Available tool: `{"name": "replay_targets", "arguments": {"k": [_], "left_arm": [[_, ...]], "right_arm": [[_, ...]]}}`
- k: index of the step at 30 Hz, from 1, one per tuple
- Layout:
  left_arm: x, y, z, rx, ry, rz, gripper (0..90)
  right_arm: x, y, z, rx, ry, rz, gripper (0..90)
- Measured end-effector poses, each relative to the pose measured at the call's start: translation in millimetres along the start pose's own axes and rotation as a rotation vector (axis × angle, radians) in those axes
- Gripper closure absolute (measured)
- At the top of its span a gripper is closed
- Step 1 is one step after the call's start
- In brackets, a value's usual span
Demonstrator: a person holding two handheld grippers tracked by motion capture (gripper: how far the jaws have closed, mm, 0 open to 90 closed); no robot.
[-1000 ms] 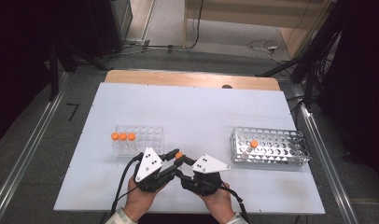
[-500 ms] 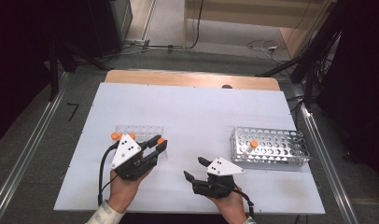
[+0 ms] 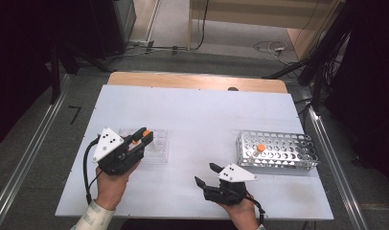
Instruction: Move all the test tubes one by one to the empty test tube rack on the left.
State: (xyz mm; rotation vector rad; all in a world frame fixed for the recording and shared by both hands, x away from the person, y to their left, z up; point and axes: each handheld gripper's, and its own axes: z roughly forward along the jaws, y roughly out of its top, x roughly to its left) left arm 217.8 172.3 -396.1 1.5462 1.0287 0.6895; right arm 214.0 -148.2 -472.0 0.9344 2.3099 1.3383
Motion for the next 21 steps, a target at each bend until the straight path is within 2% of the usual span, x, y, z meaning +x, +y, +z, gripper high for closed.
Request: {"name": "replay_targets", "arguments": {"k": [8, 16, 21], "left_arm": [[16.7, 0.7, -0.1, 0.0, 0.063, -0.002, 70.2], [19.7, -8.7, 10.1, 0.037, 0.067, 0.002, 70.2], [19.2, -20.3, 16.8, 0.088, 0.074, 0.032, 70.1]], "right_arm": [[0.0, -0.3, 0.8, 0.001, -0.002, 0.003, 31.5], [-0.1, -0.5, 0.0, 0.0, -0.002, 0.007, 31.7], [-0.7, -0.6, -1.0, -0.005, -0.005, 0.007, 31.7]]}}
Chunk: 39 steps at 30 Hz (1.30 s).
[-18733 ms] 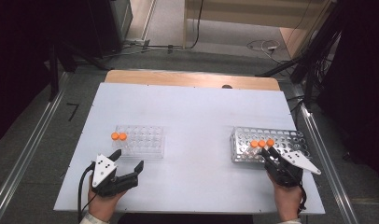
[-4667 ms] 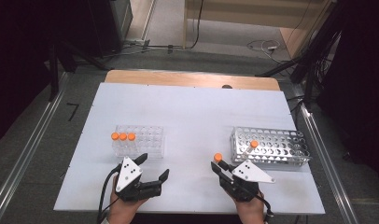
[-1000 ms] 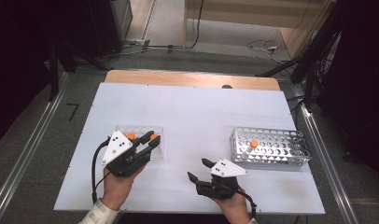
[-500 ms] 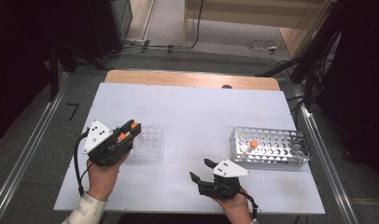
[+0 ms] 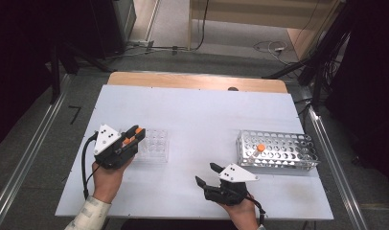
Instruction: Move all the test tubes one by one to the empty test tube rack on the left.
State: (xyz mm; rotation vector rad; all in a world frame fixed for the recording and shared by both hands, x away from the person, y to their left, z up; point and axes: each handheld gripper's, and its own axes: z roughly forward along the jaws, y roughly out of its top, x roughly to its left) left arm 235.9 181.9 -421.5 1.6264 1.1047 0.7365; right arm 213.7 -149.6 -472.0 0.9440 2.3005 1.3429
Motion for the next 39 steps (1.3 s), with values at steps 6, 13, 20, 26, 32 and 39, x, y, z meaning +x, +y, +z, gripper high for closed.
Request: {"name": "replay_targets", "arguments": {"k": [6, 13, 20, 26, 32, 39], "left_arm": [[-3.7, -8.3, 6.3, 0.031, 0.008, 0.036, 70.0], [-3.1, -10.7, 7.1, 0.039, 0.006, 0.031, 68.9], [-1.1, -9.6, 5.3, 0.03, 0.008, 0.016, 62.5], [-3.8, -6.9, -0.1, 0.008, -0.012, -0.008, 42.2], [-15.3, -6.2, -9.5, -0.007, -0.039, -0.022, 24.3], [-32.9, -14.5, -20.5, -0.025, -0.066, -0.021, 19.5]], "right_arm": [[0.6, 0.0, 0.3, 0.0, 0.002, -0.001, 31.8], [0.8, -0.1, 0.5, 0.0, 0.002, -0.001, 31.8], [0.8, 0.0, 0.7, -0.002, 0.004, -0.002, 31.9], [0.2, 0.8, -1.9, -0.008, 0.001, 0.003, 31.9], [-4.5, 1.0, -8.3, -0.021, -0.011, 0.007, 31.8], [-14.2, -0.9, -20.5, -0.027, -0.041, 0.022, 31.4]]}}
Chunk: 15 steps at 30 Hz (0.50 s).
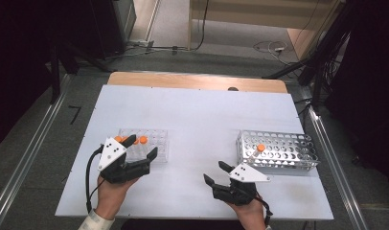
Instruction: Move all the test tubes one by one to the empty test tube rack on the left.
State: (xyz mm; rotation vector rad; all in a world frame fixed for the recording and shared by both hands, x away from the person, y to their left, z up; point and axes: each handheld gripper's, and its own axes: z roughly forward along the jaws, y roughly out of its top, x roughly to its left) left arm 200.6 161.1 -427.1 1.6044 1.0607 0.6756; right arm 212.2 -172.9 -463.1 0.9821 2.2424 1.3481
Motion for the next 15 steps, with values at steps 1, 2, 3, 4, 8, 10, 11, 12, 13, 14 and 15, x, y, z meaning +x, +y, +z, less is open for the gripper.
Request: {"name": "replay_targets", "arguments": {"k": [1, 2, 3, 4, 8, 10, 11, 12, 13, 14, 15], "left_arm": [[-3.2, -3.0, -0.4, 0.004, -0.006, 0.004, 19.5], [-6.3, -6.1, -0.4, 0.009, -0.013, 0.006, 19.5], [-8.8, -9.2, -0.3, 0.015, -0.02, 0.011, 19.4], [-11.0, -12.1, -0.2, 0.02, -0.025, 0.017, 19.4], [-16.3, -23.2, -0.5, 0.032, -0.032, 0.013, 19.3], [-17.1, -26.6, -1.4, 0.036, -0.034, 0.009, 19.3], [-17.5, -27.8, -1.7, 0.034, -0.034, 0.007, 19.2], [-17.9, -28.7, -2.4, 0.033, -0.037, 0.009, 19.2], [-18.4, -29.9, -2.9, 0.033, -0.037, 0.009, 19.2], [-18.8, -30.9, -3.7, 0.033, -0.036, 0.01, 19.2], [-19.4, -32.3, -4.1, 0.03, -0.034, 0.012, 19.2]], "right_arm": [[-2.3, -0.6, -2.2, 0.0, -0.008, 0.002, 31.4], [-4.8, -1.4, -4.4, -0.002, -0.015, 0.008, 31.4], [-7.4, -2.2, -7.0, -0.002, -0.024, 0.012, 31.4], [-10.1, -3.0, -9.6, -0.004, -0.031, 0.016, 31.4], [-20.6, -6.6, -21.4, -0.014, -0.065, 0.036, 31.4], [-25.3, -8.8, -26.9, -0.019, -0.08, 0.05, 31.4], [-27.7, -9.9, -29.4, -0.022, -0.087, 0.054, 31.4], [-30.2, -11.0, -32.0, -0.024, -0.096, 0.057, 31.4], [-32.7, -12.1, -34.6, -0.026, -0.104, 0.063, 31.4], [-35.4, -13.3, -37.2, -0.03, -0.111, 0.071, 31.4], [-38.0, -14.3, -39.7, -0.033, -0.122, 0.076, 31.4]]}}
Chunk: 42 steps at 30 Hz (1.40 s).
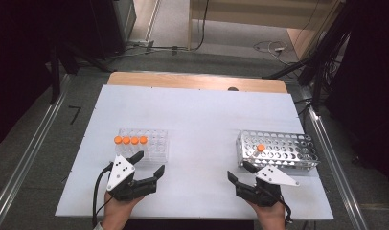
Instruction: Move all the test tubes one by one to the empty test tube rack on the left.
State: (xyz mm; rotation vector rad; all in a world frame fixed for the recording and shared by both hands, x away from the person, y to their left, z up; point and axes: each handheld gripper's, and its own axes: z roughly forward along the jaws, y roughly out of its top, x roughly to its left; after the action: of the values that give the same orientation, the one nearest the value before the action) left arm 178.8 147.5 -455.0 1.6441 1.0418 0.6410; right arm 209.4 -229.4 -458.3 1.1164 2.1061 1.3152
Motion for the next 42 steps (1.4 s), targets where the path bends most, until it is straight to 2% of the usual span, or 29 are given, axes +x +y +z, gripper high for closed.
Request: {"name": "replay_targets", "arguments": {"k": [3, 9, 12, 18, 21, 25, 35, 42], "left_arm": [[-1.8, -3.7, -1.1, -0.001, 0.02, 0.021, 19.3], [-2.4, -7.7, -1.2, 0.001, 0.023, 0.023, 19.3], [-2.9, -8.5, -1.2, 0.003, 0.022, 0.025, 19.3], [-2.2, -9.3, -1.2, 0.007, 0.023, 0.027, 19.3], [-1.0, -9.6, -1.6, 0.007, 0.028, 0.024, 19.5], [-0.7, -9.8, -2.0, 0.006, 0.027, 0.022, 19.6], [-0.9, -10.4, -1.7, 0.012, 0.023, 0.02, 19.9], [-0.3, -10.5, -1.3, 0.011, 0.019, 0.014, 19.9]], "right_arm": [[-9.1, -2.0, -6.3, 0.0, -0.035, 0.017, 31.6], [-24.4, -4.1, -13.3, -0.012, -0.111, 0.053, 32.3], [-30.8, -3.8, -12.4, -0.024, -0.155, 0.061, 34.2], [-42.5, -1.5, -4.5, -0.036, -0.21, 0.066, 43.5], [-46.2, -0.9, 0.8, -0.039, -0.224, 0.056, 50.1], [-50.1, 1.7, 7.2, -0.041, -0.23, 0.061, 53.8], [-52.4, 4.4, 18.7, -0.039, -0.246, 0.051, 69.6], [-52.1, 8.3, 13.0, -0.065, -0.25, 0.047, 71.4]]}}
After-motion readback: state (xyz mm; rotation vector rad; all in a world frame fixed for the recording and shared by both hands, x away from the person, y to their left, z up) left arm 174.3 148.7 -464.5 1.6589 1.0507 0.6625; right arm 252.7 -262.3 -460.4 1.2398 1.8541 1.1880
